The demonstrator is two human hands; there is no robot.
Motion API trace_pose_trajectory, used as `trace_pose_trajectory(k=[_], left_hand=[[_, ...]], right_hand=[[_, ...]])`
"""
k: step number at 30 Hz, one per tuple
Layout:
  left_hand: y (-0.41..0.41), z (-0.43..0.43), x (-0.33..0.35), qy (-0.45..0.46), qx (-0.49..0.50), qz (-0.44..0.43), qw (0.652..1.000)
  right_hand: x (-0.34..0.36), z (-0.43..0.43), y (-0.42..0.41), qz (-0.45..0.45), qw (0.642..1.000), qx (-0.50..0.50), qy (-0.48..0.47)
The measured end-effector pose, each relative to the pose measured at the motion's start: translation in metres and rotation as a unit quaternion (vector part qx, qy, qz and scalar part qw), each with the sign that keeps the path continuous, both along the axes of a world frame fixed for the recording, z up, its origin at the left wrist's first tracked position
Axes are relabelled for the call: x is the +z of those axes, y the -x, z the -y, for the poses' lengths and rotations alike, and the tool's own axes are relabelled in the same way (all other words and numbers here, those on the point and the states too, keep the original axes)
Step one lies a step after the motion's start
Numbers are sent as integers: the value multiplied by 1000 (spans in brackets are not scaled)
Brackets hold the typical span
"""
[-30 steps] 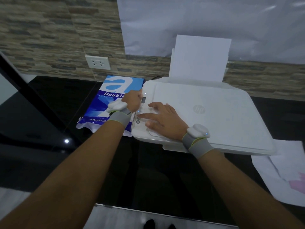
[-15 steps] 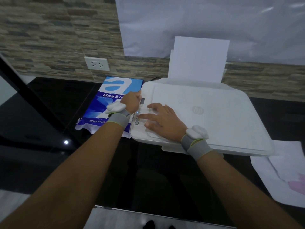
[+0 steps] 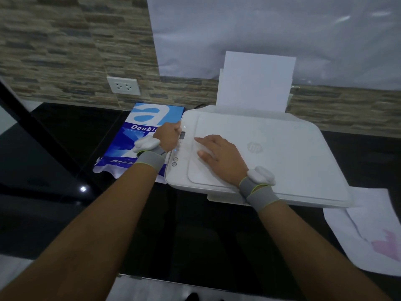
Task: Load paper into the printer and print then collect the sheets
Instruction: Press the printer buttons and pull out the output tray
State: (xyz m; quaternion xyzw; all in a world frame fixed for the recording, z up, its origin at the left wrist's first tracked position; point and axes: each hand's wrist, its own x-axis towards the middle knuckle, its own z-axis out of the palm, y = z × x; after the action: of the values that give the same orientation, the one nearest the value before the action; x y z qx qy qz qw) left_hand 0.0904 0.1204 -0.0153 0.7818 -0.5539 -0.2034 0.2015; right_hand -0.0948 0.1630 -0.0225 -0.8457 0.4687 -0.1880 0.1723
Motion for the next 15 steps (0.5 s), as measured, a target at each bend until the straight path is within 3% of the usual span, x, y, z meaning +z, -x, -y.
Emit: trace_pose_trajectory(k=[3,8,12,15], left_hand=[[5,14,2,-42,54,12,998],[28,16,-6,36,64,156,985],[50,22,-20,143,-1,112,983],[72,16,-26,166,-61,93,980]], right_hand=[[-2,5,12,-14,999,-29,10],[-4,14,31,-33,997,-71,19],[-6,20,47,-52,993,-101,29],[-7,22,55,-70,990,-118,36]])
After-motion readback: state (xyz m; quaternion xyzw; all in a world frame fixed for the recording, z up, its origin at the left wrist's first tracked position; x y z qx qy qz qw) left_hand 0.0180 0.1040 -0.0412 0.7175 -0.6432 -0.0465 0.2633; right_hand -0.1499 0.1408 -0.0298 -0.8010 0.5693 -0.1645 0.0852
